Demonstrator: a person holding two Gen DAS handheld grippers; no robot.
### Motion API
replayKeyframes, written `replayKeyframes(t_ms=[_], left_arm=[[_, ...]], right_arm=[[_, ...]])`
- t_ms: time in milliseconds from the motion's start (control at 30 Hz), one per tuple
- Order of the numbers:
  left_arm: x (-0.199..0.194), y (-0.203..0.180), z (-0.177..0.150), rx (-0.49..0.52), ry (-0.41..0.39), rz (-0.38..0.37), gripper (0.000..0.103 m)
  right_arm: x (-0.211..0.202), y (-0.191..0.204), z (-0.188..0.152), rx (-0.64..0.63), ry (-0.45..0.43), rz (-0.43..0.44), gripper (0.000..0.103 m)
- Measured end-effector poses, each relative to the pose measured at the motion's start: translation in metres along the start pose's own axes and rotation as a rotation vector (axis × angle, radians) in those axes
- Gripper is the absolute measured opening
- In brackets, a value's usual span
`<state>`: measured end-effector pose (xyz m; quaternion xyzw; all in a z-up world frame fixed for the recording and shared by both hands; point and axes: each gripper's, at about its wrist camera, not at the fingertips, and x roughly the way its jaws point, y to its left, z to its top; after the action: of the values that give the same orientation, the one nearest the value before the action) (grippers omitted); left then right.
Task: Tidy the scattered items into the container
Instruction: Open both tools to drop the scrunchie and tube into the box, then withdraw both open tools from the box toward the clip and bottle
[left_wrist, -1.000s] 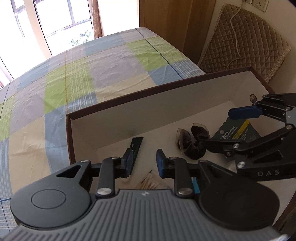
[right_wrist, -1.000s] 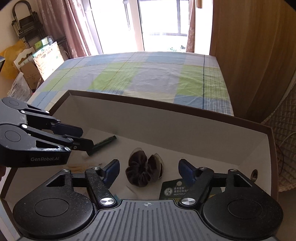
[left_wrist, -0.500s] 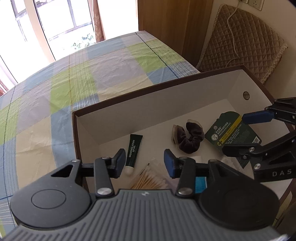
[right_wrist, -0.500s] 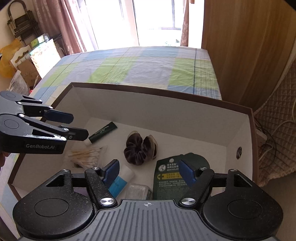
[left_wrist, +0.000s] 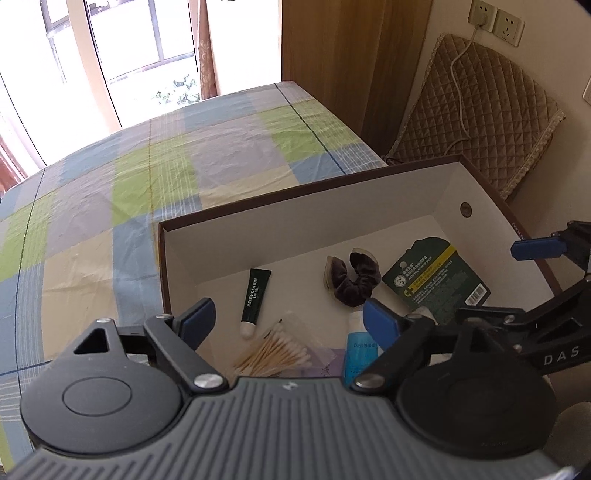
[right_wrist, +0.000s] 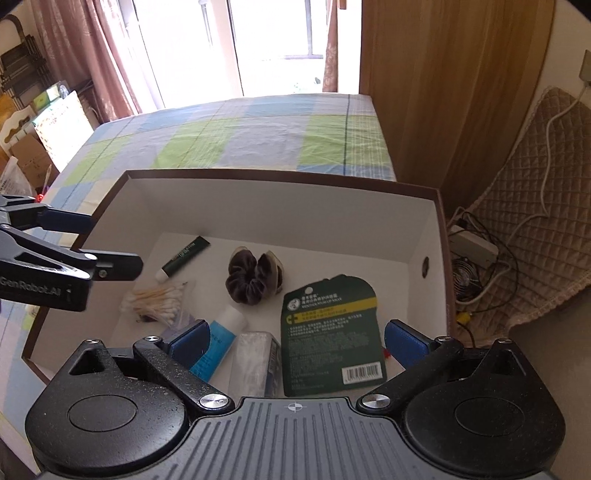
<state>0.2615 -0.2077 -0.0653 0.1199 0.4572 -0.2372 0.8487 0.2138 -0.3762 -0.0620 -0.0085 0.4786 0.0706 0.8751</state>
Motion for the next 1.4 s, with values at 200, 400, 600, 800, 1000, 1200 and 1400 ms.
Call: replayKeyframes(t_ms=[200, 400, 600, 800, 1000, 1200, 1400], left_arm=[[-0.017, -0.003, -0.007, -0.02, 0.008, 0.0, 0.09], [-0.036, -0.009, -0.014, -0.03, 0.011, 0.02, 0.092], [-0.053, -0.02, -0.022, -0.005, -0.001, 0.044, 0.094], [-0.07, -0.026, -0.032, -0.019, -0.015, 0.033, 0.094], [-0.083, -0.028, -0.044, -0.034, -0.016, 0.048, 0.095], [-0.101, -0.026, -0.061, -0.064, -0.022, 0.047, 0.095], [-0.117, -0.024, -0.079, -0.089, -0.027, 0.058, 0.095]], right_arm=[[-0.018, 0.004, -0.011, 0.021, -0.011, -0.023, 0.103], [-0.034, 0.007, -0.02, 0.063, -0.027, -0.03, 0.103], [-0.049, 0.01, -0.028, 0.091, -0.044, -0.013, 0.103], [-0.065, 0.018, -0.037, 0.1, -0.057, -0.011, 0.103], [-0.077, 0.026, -0.046, 0.107, -0.063, -0.008, 0.103], [-0.09, 0.036, -0.057, 0.127, -0.077, 0.001, 0.103], [-0.104, 0.049, -0.069, 0.137, -0.092, 0.007, 0.103]])
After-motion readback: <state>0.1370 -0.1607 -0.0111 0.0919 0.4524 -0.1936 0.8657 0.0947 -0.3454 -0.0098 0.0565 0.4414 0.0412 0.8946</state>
